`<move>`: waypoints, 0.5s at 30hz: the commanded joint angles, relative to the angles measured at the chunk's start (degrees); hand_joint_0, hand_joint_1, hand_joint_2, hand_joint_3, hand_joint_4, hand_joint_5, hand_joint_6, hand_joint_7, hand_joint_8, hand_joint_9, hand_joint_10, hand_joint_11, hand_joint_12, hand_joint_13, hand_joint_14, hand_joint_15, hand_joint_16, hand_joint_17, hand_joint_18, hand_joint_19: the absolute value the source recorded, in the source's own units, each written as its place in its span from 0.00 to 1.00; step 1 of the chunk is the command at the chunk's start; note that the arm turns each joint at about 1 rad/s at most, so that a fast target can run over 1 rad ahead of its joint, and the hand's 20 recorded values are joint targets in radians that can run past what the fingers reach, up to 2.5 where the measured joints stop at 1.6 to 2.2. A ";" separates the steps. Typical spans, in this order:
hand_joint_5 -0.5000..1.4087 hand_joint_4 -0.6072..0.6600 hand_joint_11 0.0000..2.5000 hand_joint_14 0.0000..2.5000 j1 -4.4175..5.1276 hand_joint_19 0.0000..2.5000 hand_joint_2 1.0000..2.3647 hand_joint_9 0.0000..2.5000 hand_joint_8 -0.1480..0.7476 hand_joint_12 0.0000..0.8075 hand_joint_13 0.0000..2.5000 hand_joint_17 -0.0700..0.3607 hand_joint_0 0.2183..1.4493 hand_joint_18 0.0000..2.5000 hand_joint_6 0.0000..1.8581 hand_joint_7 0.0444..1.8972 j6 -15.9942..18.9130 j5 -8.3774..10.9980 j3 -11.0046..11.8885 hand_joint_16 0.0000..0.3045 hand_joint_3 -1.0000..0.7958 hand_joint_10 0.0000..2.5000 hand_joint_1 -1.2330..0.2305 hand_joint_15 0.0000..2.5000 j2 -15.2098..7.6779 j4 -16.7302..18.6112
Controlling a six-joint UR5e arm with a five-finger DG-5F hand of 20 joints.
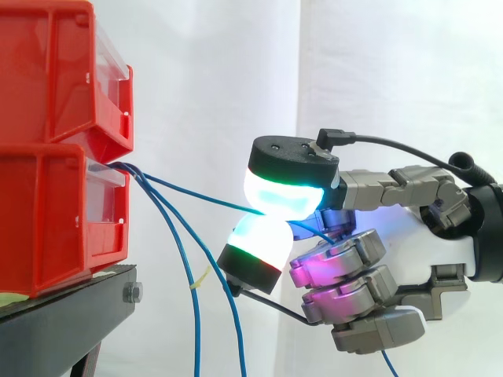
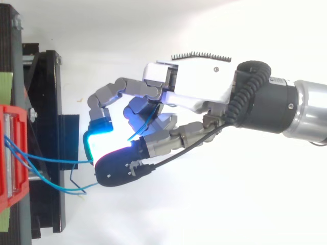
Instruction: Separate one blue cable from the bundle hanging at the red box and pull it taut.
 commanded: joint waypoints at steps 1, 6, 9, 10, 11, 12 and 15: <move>0.16 0.35 0.65 1.00 0.00 0.58 0.02 0.33 0.52 0.52 0.32 0.36 0.46 0.54 0.49 0.86 -0.83 0.21 0.00 0.12 0.55 1.00 0.32 0.69 0.00 -0.08; 0.16 0.36 0.65 1.00 0.00 0.58 0.02 0.33 0.52 0.52 0.32 0.36 0.46 0.54 0.49 0.86 -0.83 -0.14 0.00 0.12 0.55 1.00 0.32 0.69 0.00 -0.17; 0.16 0.36 0.63 1.00 0.00 0.58 0.02 0.33 0.52 0.52 0.32 0.36 0.46 0.54 0.49 0.86 -0.83 -0.23 0.00 0.12 0.55 1.00 0.32 0.69 0.00 -0.25; 0.16 0.36 0.63 1.00 -0.09 0.57 0.02 0.33 0.52 0.52 0.32 0.36 0.46 0.54 0.49 0.86 -0.74 -0.23 -0.26 0.12 0.55 1.00 0.32 0.69 0.00 -0.69; 0.16 0.36 0.65 1.00 -0.09 0.57 0.02 0.33 0.52 0.52 0.32 0.36 0.46 0.54 0.49 0.86 -0.30 -0.40 -0.53 0.12 0.55 1.00 0.32 0.69 0.09 -1.13; 0.16 0.36 0.63 1.00 -0.09 0.57 0.02 0.33 0.52 0.52 0.32 0.36 0.46 0.54 0.49 0.86 -0.30 -0.93 -0.88 0.12 0.55 1.00 0.32 0.69 0.26 -1.40; 0.16 0.35 0.63 1.00 -0.17 0.57 0.02 0.33 0.52 0.52 0.32 0.36 0.46 0.54 0.49 0.85 0.58 -1.02 -2.55 0.12 0.55 1.00 0.32 0.69 2.20 -1.48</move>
